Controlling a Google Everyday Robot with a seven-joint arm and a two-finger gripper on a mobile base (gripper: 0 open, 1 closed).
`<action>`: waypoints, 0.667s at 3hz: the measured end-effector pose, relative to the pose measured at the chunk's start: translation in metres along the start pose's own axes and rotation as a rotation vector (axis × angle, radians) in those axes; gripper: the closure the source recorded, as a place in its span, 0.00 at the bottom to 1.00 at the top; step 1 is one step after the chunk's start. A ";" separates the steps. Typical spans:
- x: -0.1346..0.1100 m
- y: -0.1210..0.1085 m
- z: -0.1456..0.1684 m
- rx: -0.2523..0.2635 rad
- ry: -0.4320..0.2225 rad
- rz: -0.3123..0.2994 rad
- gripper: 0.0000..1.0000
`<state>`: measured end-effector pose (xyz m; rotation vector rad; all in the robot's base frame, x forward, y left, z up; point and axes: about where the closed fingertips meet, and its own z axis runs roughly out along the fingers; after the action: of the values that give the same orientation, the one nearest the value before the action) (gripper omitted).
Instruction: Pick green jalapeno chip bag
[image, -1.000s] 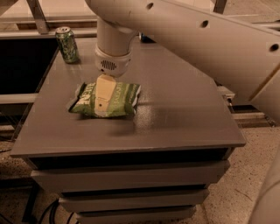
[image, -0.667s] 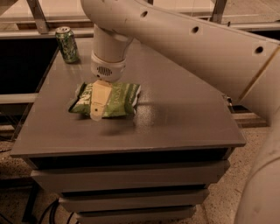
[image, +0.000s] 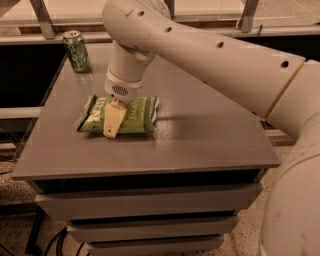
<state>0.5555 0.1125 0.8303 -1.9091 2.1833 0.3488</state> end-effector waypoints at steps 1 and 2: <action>-0.002 0.000 -0.007 0.000 0.000 0.000 0.64; -0.005 0.000 -0.014 0.000 0.000 0.000 0.88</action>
Offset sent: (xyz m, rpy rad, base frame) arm 0.0210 -0.0149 0.0067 0.0235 -0.0016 -0.0027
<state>0.5556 0.1125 0.8451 -1.9090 2.1833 0.3493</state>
